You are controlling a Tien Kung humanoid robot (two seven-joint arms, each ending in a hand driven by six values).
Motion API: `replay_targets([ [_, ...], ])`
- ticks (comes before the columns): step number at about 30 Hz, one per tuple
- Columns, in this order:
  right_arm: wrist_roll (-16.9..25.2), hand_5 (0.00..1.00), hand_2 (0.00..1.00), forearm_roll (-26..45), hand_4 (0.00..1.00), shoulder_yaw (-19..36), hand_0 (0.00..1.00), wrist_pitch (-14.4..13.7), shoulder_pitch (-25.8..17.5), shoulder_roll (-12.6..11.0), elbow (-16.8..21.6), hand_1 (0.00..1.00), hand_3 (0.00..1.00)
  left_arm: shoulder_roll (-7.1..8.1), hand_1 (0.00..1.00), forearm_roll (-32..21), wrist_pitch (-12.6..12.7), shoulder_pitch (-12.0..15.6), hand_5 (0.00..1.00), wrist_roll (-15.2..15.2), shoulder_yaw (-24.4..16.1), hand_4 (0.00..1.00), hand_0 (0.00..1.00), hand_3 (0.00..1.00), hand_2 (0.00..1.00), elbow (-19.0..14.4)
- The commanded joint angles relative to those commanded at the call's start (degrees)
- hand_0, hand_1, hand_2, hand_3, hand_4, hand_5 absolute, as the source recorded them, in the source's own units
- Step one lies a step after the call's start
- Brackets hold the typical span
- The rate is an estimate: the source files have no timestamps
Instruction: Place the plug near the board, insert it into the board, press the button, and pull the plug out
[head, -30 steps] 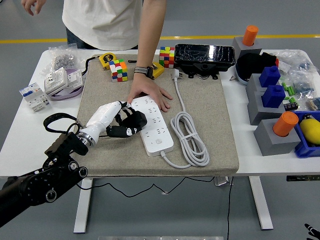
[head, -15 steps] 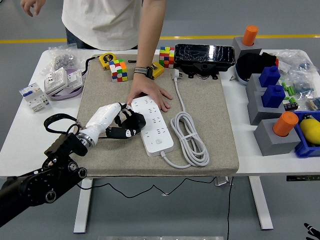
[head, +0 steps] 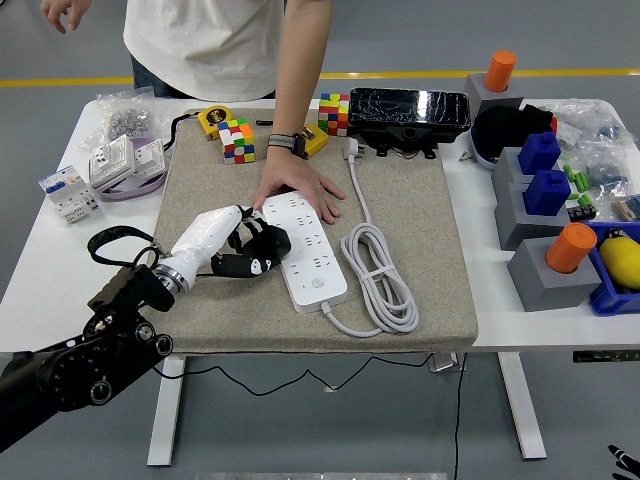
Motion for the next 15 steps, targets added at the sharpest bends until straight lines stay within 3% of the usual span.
replay_targets([
  [11, 0.0, 0.407, 0.608, 0.0, 0.883, 0.0, 0.527, 0.0, 0.1, 0.0, 0.0, 0.625, 0.546, -0.03, 0.319, -0.6, -0.7, -0.1, 0.002, -0.2, -0.3, 0.627, 0.332, 0.53, 0.405, 0.4],
  [12, 0.0, 0.406, 0.609, 0.0, 0.883, 0.0, 0.523, 0.0, 0.1, 0.0, 0.0, 0.625, 0.546, -0.03, 0.456, -0.6, -0.8, -0.1, 0.002, -0.2, -0.3, 0.84, 0.401, 0.559, 0.519, 0.4],
  [15, 0.0, 0.406, 0.609, 0.0, 0.883, 0.0, 0.523, 0.0, 0.0, 0.0, 0.0, 0.625, 0.546, -0.11, 0.456, -0.9, -1.0, -0.1, 0.002, -0.4, -0.5, 0.84, 0.401, 0.559, 0.519, 0.4],
])
